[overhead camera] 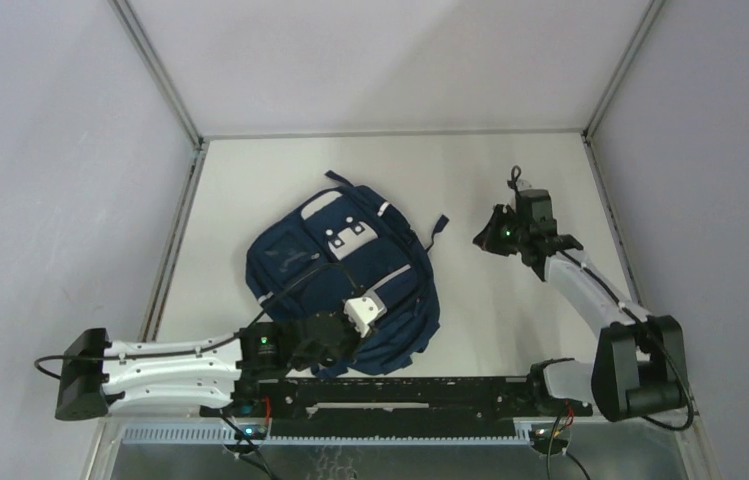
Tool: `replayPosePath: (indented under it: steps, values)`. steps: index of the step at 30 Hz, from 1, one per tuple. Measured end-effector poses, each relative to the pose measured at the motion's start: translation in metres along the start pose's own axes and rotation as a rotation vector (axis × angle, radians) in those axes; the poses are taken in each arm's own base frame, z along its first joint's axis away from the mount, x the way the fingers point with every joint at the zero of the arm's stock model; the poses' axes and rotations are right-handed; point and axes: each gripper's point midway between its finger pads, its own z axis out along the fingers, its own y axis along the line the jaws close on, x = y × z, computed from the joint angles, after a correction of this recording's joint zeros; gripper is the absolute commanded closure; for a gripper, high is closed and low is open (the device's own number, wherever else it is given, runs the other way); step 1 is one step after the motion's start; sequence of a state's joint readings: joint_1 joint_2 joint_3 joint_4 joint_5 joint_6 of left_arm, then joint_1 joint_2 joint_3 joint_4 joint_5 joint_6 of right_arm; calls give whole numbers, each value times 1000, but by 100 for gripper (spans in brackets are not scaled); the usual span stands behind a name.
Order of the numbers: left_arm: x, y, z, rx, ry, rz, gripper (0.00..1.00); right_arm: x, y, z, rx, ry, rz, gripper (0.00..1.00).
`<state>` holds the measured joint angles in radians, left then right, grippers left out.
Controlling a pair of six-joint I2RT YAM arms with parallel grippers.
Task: Pack the student bag
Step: Zip the student bag at the center of the board.
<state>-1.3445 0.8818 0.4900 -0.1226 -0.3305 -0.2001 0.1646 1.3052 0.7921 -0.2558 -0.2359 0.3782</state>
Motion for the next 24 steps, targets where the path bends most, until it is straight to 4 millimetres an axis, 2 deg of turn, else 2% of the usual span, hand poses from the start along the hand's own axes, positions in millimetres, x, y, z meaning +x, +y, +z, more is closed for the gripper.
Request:
replayPosePath:
  steps: [3,6,8,11,14,18,24]
  values:
    - [0,0,0,2,-1,10,100,4,10,-12,-28,-25,-40,99]
    - [0,1,0,0,-1,18,100,15,30,-22,-90,-28,-99,76]
    - [0,1,0,-3,-1,20,100,30,53,-29,-154,-16,-166,64]
    - [0,3,0,-11,-2,21,100,57,93,-42,-251,12,-275,57]
    - [-1,4,0,-22,-6,19,100,85,116,-54,-293,44,-348,52]
    - [-5,6,-2,-30,-23,14,100,113,124,-63,-268,60,-417,46]
    - [-11,8,-6,-38,-47,5,100,142,127,-70,-232,73,-489,45]
